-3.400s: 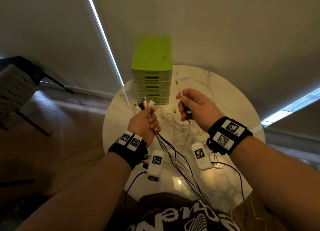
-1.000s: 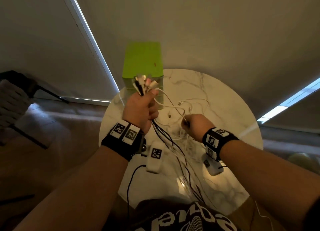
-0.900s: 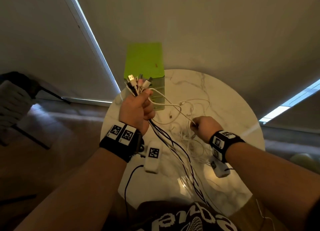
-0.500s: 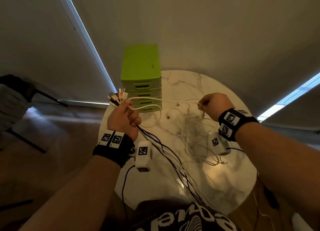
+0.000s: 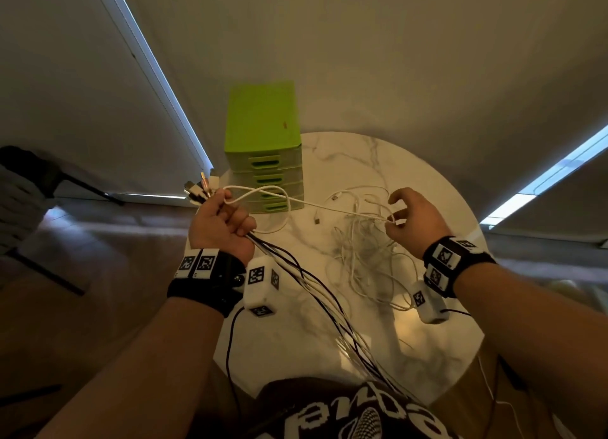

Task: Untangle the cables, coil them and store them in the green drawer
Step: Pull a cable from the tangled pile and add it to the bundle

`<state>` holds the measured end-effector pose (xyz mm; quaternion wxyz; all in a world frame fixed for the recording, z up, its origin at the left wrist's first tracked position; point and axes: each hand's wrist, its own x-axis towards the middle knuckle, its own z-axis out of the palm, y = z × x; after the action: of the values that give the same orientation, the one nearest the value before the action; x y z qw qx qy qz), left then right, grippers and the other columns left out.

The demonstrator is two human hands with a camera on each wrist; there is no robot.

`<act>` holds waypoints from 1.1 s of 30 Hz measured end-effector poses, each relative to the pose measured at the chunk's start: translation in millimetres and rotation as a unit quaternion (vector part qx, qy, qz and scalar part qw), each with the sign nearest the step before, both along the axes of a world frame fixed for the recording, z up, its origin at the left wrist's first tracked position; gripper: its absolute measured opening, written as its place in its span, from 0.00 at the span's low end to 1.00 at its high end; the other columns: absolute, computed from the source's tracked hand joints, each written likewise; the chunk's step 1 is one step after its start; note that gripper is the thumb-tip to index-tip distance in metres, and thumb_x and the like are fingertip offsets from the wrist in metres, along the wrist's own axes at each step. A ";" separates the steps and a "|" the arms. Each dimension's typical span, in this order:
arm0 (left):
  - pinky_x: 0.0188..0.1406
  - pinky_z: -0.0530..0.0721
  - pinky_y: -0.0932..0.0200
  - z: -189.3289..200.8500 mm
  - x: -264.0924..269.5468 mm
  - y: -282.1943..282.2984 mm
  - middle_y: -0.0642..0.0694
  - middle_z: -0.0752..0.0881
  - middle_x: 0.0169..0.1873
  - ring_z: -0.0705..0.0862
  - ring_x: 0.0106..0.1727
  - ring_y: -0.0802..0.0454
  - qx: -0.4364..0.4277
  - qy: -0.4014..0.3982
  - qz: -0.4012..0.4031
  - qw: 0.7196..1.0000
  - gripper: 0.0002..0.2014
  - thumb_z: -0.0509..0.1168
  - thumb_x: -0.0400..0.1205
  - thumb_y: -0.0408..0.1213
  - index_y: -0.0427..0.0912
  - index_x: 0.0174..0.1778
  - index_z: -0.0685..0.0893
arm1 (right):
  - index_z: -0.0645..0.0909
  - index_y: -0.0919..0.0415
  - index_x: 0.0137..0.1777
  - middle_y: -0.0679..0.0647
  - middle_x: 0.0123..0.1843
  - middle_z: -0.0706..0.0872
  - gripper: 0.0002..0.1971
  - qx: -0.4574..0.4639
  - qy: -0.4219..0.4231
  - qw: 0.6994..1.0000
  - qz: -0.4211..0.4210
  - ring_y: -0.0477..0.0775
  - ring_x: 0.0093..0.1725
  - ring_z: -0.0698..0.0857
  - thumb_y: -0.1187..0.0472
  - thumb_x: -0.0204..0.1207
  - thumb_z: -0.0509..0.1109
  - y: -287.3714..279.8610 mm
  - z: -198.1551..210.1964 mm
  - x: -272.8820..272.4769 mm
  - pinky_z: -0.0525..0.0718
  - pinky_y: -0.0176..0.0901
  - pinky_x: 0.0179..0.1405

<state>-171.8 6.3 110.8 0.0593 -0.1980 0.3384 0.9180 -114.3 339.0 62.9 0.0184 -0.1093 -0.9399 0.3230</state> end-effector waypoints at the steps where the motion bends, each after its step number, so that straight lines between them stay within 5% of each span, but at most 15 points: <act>1: 0.12 0.60 0.65 -0.5 0.6 0.6 0.55 0.66 0.18 0.59 0.15 0.59 -0.001 -0.006 0.002 1.000 0.13 0.56 0.88 0.37 0.44 0.37 0.75 | 0.78 0.46 0.53 0.48 0.53 0.84 0.15 0.015 -0.025 1.000 0.009 0.49 0.44 0.87 0.64 0.72 0.76 0.3 2.4 1.6 0.88 0.48 0.41; 4: 0.13 0.60 0.64 1.0 0.0 2.9 0.55 0.66 0.18 0.59 0.16 0.59 0.003 -0.015 0.003 1.000 0.13 0.57 0.88 0.37 0.44 0.36 0.76 | 0.80 0.47 0.53 0.48 0.42 0.86 0.13 0.053 -0.083 0.994 0.046 0.56 0.40 0.85 0.65 0.74 0.73 0.3 4.1 3.7 0.84 0.47 0.41; 7: 0.13 0.60 0.64 1.7 -4.2 -0.2 0.55 0.65 0.19 0.59 0.17 0.58 0.007 -0.022 0.013 1.000 0.14 0.57 0.88 0.36 0.45 0.35 0.76 | 0.85 0.50 0.60 0.49 0.52 0.87 0.13 0.072 -0.040 0.994 0.071 0.51 0.48 0.85 0.64 0.78 0.73 4.8 -0.4 4.0 0.85 0.48 0.51; 10: 0.15 0.59 0.63 2.5 -7.9 -8.6 0.55 0.64 0.20 0.58 0.18 0.57 0.004 -0.032 0.044 0.999 0.14 0.57 0.87 0.35 0.46 0.34 0.75 | 0.87 0.47 0.63 0.47 0.52 0.89 0.14 0.024 -0.042 0.999 0.015 0.49 0.47 0.89 0.63 0.82 0.71 22.1 -5.1 8.3 0.87 0.47 0.54; 15: 0.18 0.56 0.62 3.4 -10.7 -17.8 0.54 0.63 0.21 0.57 0.20 0.56 -0.003 -0.037 0.084 0.996 0.13 0.59 0.84 0.33 0.46 0.32 0.74 | 0.86 0.42 0.42 0.53 0.53 0.90 0.14 0.081 -0.139 0.987 -0.014 0.55 0.47 0.86 0.65 0.79 0.67 45.6 -15.9 21.0 0.85 0.48 0.51; 20: 0.14 0.58 0.64 -0.2 1.0 9.3 0.55 0.65 0.19 0.59 0.17 0.58 -0.040 -0.035 0.023 0.998 0.10 0.61 0.84 0.34 0.45 0.36 0.77 | 0.87 0.50 0.58 0.49 0.51 0.85 0.09 0.035 -0.072 0.994 0.079 0.52 0.46 0.84 0.57 0.79 0.71 -7.2 -15.4 8.9 0.85 0.49 0.54; 24: 0.13 0.57 0.65 8.5 14.5 36.5 0.56 0.67 0.19 0.58 0.17 0.59 -0.062 -0.021 -0.019 0.998 0.10 0.59 0.85 0.34 0.45 0.37 0.76 | 0.75 0.46 0.78 0.46 0.44 0.86 0.25 -0.014 -0.076 0.992 0.097 0.50 0.44 0.84 0.52 0.81 0.72 -50.9 -23.1 -5.6 0.81 0.44 0.46; 27: 0.13 0.57 0.65 17.4 23.1 48.6 0.55 0.65 0.19 0.57 0.17 0.59 -0.072 -0.008 -0.043 0.996 0.11 0.58 0.86 0.35 0.45 0.37 0.76 | 0.62 0.44 0.85 0.52 0.49 0.88 0.37 -0.069 -0.108 0.992 0.004 0.55 0.48 0.86 0.51 0.79 0.75 -57.6 -46.1 -22.2 0.85 0.49 0.50; 30: 0.13 0.57 0.64 25.3 30.1 51.3 0.56 0.63 0.19 0.57 0.17 0.59 -0.067 0.006 -0.044 0.997 0.10 0.57 0.86 0.36 0.45 0.38 0.76 | 0.83 0.51 0.66 0.58 0.57 0.90 0.14 -0.044 -0.193 0.980 -0.027 0.61 0.51 0.86 0.53 0.82 0.70 -47.1 -65.8 -35.8 0.84 0.48 0.48; 33: 0.14 0.57 0.64 28.4 35.6 50.8 0.56 0.63 0.20 0.57 0.17 0.59 -0.067 0.009 -0.015 0.998 0.11 0.57 0.86 0.36 0.45 0.37 0.77 | 0.85 0.57 0.50 0.59 0.50 0.90 0.08 -0.034 -0.165 0.985 0.024 0.60 0.44 0.84 0.59 0.84 0.64 -33.9 -72.0 -37.2 0.79 0.45 0.40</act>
<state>-136.2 57.1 139.1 0.0568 -0.1879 0.4029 0.8939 -151.4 305.1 -9.1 -0.1486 -0.1387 -0.9209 0.3327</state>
